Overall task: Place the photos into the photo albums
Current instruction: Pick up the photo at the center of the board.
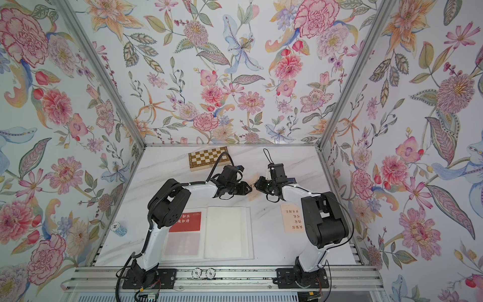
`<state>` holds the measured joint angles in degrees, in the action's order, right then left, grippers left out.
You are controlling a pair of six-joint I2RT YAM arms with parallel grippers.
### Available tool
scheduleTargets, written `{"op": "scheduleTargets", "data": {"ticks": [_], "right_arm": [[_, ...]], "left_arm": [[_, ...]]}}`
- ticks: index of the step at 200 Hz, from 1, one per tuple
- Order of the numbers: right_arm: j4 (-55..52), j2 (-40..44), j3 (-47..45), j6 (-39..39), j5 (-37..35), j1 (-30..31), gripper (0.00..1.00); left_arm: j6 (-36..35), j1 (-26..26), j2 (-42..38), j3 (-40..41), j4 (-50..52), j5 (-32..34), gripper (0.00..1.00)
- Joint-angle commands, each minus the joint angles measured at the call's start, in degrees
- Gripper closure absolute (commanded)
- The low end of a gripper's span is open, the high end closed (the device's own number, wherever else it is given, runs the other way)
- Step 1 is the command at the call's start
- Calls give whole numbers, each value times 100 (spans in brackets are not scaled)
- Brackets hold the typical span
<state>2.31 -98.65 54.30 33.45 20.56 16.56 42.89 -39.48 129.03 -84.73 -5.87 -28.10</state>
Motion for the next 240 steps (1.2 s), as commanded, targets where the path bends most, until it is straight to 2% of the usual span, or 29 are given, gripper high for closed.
{"op": "scheduleTargets", "data": {"ticks": [1, 29, 74, 119, 155, 240], "right_arm": [[-127, -128, 22, -102, -84, 63, 82], [-134, -126, -2, -113, -132, 72, 86], [-194, -85, -24, -170, -193, 54, 99], [-264, 175, -116, -233, -335, 3, 100], [-333, 504, -188, -259, -389, -47, 100], [-761, 1501, -245, -284, -296, -30, 100]], "left_arm": [[70, 42, 22, 227, 430, 50, 70], [70, 46, -6, 235, 411, 53, 70], [48, 40, -105, 277, 412, 31, 69], [-80, 46, -510, 409, 457, 6, 55], [-364, 63, -1131, 567, 715, 127, 35], [-728, 455, -2851, 1590, 877, 275, 27]]}}
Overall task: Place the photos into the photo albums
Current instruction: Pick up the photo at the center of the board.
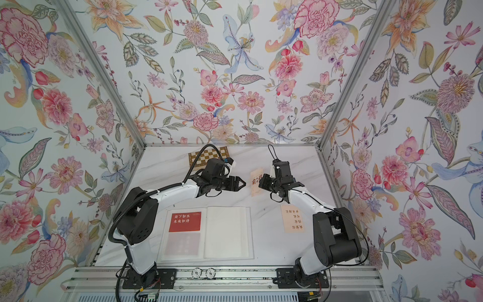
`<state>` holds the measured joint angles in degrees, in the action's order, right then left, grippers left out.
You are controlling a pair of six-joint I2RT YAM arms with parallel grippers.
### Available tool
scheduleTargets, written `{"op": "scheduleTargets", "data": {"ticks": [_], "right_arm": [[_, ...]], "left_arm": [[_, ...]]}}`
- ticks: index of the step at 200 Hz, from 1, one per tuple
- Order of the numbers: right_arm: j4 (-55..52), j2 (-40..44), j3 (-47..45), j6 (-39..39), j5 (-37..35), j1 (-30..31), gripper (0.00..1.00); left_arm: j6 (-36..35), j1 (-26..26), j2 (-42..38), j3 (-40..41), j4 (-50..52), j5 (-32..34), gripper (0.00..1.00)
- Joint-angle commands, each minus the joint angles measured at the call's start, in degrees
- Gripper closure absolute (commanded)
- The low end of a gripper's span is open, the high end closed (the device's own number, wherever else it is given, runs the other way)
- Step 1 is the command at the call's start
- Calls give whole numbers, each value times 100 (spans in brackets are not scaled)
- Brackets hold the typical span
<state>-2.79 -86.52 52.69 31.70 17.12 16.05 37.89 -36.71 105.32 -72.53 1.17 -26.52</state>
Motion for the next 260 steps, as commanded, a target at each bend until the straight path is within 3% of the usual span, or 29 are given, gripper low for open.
{"op": "scheduleTargets", "data": {"ticks": [1, 44, 103, 167, 235, 260], "right_arm": [[-259, 304, -83, -111, 51, 25, 100], [6, 798, -367, -39, 772, 246, 100], [1529, 1304, -1437, 281, 1829, 650, 100], [2599, 1190, -1979, 596, 2934, 1136, 100], [2887, 710, -2025, 584, 3269, 1609, 100], [2935, 547, -1977, 552, 3280, 1656, 100]], "left_arm": [[-242, 184, -505, 389, 173, 119, 27], [-340, 555, -1382, 1358, 24, -45, 24], [-159, 946, -2340, 2718, -754, -678, 22], [-54, 946, -2588, 3599, -1734, -1278, 17], [461, 938, -2509, 3882, -2804, -1994, 19], [601, 913, -2463, 3914, -3024, -2160, 25]]}}
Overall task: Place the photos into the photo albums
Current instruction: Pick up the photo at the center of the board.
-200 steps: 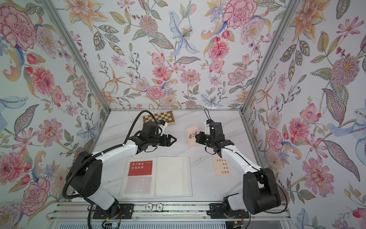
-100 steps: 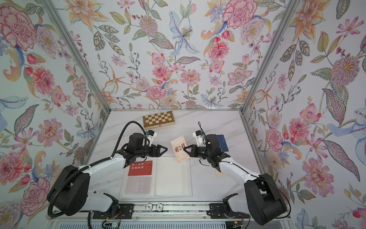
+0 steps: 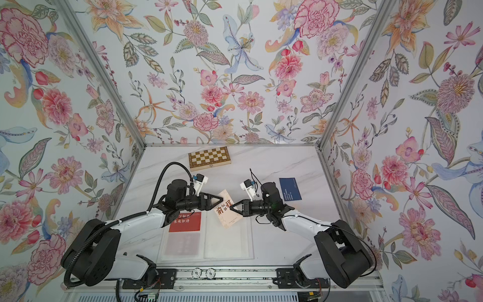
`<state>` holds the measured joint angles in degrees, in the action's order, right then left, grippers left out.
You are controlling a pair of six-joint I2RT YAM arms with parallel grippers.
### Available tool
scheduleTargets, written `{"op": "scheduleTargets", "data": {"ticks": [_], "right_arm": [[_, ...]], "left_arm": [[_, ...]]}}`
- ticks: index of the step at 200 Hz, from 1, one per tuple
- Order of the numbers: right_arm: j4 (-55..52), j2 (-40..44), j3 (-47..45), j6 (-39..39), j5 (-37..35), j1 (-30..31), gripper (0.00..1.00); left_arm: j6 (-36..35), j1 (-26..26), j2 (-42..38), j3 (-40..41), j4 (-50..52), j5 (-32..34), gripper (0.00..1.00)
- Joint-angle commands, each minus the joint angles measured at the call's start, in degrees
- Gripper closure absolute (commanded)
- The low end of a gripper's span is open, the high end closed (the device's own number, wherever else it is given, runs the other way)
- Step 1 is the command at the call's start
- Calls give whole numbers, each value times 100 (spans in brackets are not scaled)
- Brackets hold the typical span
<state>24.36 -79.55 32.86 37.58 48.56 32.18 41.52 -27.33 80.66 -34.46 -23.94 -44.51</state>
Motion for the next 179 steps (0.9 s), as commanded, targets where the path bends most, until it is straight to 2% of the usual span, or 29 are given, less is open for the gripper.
{"op": "scheduleTargets", "data": {"ticks": [1, 95, 171, 179], "right_arm": [[219, -154, 7, -34, 137, 42, 100], [-254, -380, 398, -359, 198, -25, 100], [-523, -515, 575, -499, 276, -166, 100], [-539, -520, 602, -492, 283, -173, 97]], "left_arm": [[240, -26, 2, 106, -514, -363, 25], [121, -96, -33, 110, -269, -312, 55], [264, -118, -35, 60, -426, -373, 100], [299, -107, -34, 55, -462, -382, 100]]}}
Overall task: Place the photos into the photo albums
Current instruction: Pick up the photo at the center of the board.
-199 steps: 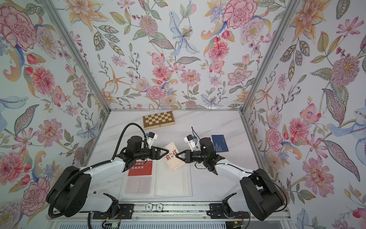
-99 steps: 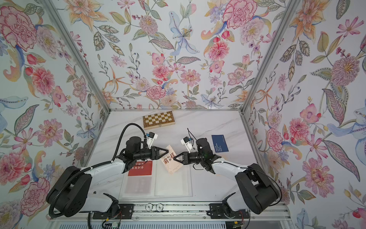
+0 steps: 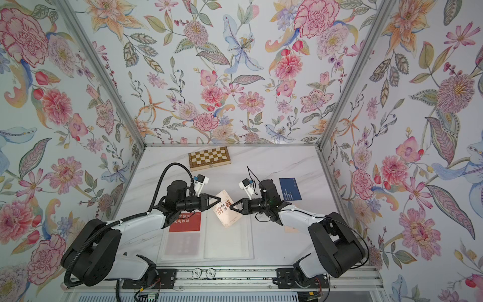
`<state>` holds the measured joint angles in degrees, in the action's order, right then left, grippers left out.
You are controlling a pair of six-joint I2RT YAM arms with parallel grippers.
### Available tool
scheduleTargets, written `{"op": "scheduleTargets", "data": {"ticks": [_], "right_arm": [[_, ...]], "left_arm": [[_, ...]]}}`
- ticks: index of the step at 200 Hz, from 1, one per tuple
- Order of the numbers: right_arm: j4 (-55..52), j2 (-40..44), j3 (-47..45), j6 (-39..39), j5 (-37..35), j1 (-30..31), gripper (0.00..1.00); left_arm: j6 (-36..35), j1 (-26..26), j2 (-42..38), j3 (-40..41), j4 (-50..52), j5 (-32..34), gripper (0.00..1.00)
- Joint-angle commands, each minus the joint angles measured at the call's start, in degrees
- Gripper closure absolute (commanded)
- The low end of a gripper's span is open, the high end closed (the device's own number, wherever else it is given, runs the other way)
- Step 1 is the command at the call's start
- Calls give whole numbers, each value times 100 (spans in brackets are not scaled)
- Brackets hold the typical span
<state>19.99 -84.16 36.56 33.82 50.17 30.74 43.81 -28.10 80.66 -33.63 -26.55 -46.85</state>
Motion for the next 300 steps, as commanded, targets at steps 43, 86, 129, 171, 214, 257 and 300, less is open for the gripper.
{"op": "scheduleTargets", "data": {"ticks": [43, 86, 129, 171, 214, 257, 300], "right_arm": [[-40, -58, 203, -37, 76, -103, 67], [172, 231, -254, 347, -491, -434, 54], [1094, 431, -913, 1187, -1142, -277, 53], [2097, 224, -1111, 1838, -1720, 310, 53], [3101, -461, -977, 2328, -1905, 550, 53], [4064, -1340, -637, 2753, -1782, 594, 54], [4707, -1862, -448, 3047, -1807, 951, 56]], "left_arm": [[194, -26, -37, -73, -307, -60, 100], [533, 215, -219, 19, -576, 232, 100], [1426, 762, -328, 519, -1607, 440, 100], [1922, 1046, -274, 855, -2268, 554, 100], [2529, 1205, -49, 1077, -3138, 524, 100], [2614, 1215, 126, 1139, -3330, 427, 100], [2582, 1232, 57, 1209, -3252, 458, 100]]}}
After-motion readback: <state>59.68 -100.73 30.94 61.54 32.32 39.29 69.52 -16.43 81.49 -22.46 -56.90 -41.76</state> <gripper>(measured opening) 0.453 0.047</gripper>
